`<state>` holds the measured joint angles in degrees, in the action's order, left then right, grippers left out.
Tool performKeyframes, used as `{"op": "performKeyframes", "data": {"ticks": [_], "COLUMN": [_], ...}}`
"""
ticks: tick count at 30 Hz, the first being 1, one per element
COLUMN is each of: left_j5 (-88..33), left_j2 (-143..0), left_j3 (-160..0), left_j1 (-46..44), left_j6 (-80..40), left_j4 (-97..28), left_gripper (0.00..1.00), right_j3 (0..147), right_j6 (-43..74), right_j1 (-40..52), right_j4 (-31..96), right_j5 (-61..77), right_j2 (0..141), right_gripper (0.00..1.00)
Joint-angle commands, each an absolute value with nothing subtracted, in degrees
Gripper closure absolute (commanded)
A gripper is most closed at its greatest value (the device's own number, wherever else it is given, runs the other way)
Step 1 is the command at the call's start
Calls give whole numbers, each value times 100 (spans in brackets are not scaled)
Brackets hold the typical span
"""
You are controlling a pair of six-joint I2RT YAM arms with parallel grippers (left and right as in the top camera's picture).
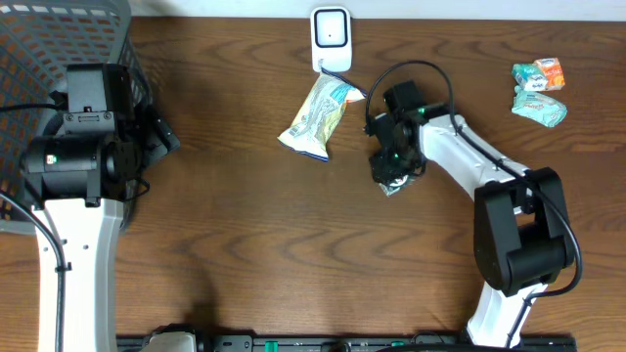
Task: Scan the item barcode
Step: 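Grasp the dark green Zam-Buk tin with the right gripper and lift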
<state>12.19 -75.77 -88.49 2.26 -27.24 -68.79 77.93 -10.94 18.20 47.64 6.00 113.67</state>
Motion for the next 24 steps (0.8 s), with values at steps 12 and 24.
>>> {"op": "performKeyframes", "data": {"ticks": [12, 24], "left_j5": [1291, 1291], "left_j2": [-7599, -7599], "left_j3": [-8831, -8831], "left_j1": [272, 272], "left_j6": [-2816, -2816], "left_j4": [-6897, -6897], "left_gripper": [2, 2], "right_j3": [8619, 8617], "right_j6": [-991, -989], "right_j1": [1297, 768], "right_j4": [5529, 5398], "right_j5": [4418, 6235], "right_j2": [11391, 11391], "right_gripper": [59, 61]}}
